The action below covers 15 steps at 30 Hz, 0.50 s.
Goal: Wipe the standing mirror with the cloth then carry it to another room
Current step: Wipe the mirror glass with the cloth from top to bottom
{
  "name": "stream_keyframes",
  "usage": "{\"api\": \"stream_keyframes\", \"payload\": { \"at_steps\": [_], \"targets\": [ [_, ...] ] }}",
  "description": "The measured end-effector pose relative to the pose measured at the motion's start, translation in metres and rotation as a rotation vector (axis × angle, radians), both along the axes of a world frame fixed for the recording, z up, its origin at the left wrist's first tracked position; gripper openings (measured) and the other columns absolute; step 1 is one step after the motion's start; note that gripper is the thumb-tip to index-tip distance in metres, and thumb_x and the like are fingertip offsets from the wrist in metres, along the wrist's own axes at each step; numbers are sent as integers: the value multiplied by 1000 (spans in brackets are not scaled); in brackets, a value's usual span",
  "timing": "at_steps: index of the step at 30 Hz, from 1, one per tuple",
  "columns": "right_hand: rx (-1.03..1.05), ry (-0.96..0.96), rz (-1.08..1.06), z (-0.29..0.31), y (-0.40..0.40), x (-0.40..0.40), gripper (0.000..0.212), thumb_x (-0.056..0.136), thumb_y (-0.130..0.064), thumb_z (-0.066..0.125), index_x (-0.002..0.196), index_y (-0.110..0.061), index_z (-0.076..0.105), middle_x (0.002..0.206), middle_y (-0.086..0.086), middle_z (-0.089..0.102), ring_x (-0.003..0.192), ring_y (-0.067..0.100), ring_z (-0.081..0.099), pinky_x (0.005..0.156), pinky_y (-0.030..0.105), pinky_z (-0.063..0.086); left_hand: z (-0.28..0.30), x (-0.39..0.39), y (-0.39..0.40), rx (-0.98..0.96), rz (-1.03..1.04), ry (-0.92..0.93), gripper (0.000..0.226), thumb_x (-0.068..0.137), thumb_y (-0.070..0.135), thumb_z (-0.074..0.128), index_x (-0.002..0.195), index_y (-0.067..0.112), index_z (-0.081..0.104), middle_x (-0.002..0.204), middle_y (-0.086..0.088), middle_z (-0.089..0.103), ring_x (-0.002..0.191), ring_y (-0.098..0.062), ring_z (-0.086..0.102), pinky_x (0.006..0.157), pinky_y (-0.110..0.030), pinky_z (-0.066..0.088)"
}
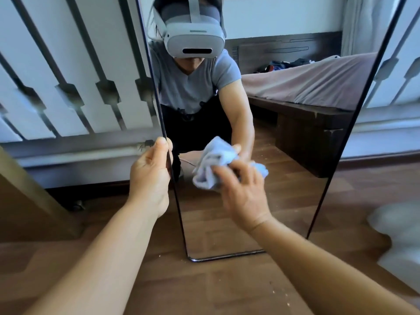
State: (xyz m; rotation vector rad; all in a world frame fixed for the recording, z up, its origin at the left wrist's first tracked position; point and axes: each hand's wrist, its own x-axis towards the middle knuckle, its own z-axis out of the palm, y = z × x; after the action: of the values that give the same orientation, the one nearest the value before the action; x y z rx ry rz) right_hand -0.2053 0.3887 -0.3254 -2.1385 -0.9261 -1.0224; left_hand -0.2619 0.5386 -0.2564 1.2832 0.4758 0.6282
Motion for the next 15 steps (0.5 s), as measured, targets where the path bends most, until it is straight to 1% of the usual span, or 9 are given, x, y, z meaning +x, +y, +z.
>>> {"api": "stream_keyframes", "payload": {
  "at_steps": [2,4,5,6,8,9,10,13,15],
  "targets": [
    [163,-4,-97,21,-13,15,30,81,-21,49,112,-22,49,108,8,42,94,28,42,82,41,38,-1,-1,2,3,-4,24,29,90,42,51,96,18,66,106,-8,65,112,-26,59,111,-44,34],
    [360,32,-212,39,-29,31,35,82,-16,52,116,-15,46,112,19,44,101,29,37,88,38,32,-2,-2,5,-4,-20,26,30,89,43,52,98,19,66,103,-2,64,110,-22,59,110,-43,35],
    [463,54,-280,48,-38,38,38,82,-12,54,119,-10,48,113,25,45,103,33,38,90,34,29,-3,-2,6,-8,-29,26,30,88,44,54,99,19,66,106,0,65,116,-24,57,110,-43,36],
    [547,72,-341,54,-46,44,41,82,-10,56,122,-5,49,113,29,45,103,37,40,90,28,27,-4,-4,6,-13,-36,31,32,88,44,55,103,18,66,114,-3,67,123,-25,53,110,-43,35],
    [621,80,-420,58,-56,50,43,85,-11,58,126,-2,49,114,28,45,101,40,44,89,17,22,-7,-7,6,-14,-57,54,41,86,46,56,112,16,65,132,-7,59,130,-25,45,111,-43,33],
    [616,81,-433,57,-57,50,44,86,-13,58,128,-4,48,116,27,45,100,40,45,88,14,21,-8,-9,5,-10,-69,71,45,85,49,55,115,16,64,136,-6,55,132,-23,44,112,-43,31],
    [591,82,-436,55,-55,47,44,87,-14,57,129,-5,48,117,27,45,100,40,44,88,15,22,-9,-11,4,-8,-82,85,48,84,51,55,118,18,64,137,-4,54,132,-21,44,113,-43,30],
    [433,106,-334,36,-36,28,47,82,-15,59,127,-6,51,119,27,43,105,32,36,90,30,25,-12,-12,4,-9,-103,100,50,83,53,53,120,21,63,135,2,57,129,-15,47,113,-41,29],
    [230,98,-178,14,-17,4,44,82,-25,58,124,-13,55,123,18,39,109,27,35,92,38,30,-15,-12,6,2,-86,114,48,85,53,52,119,22,63,130,6,61,123,-12,52,110,-38,32]
  ]
}}
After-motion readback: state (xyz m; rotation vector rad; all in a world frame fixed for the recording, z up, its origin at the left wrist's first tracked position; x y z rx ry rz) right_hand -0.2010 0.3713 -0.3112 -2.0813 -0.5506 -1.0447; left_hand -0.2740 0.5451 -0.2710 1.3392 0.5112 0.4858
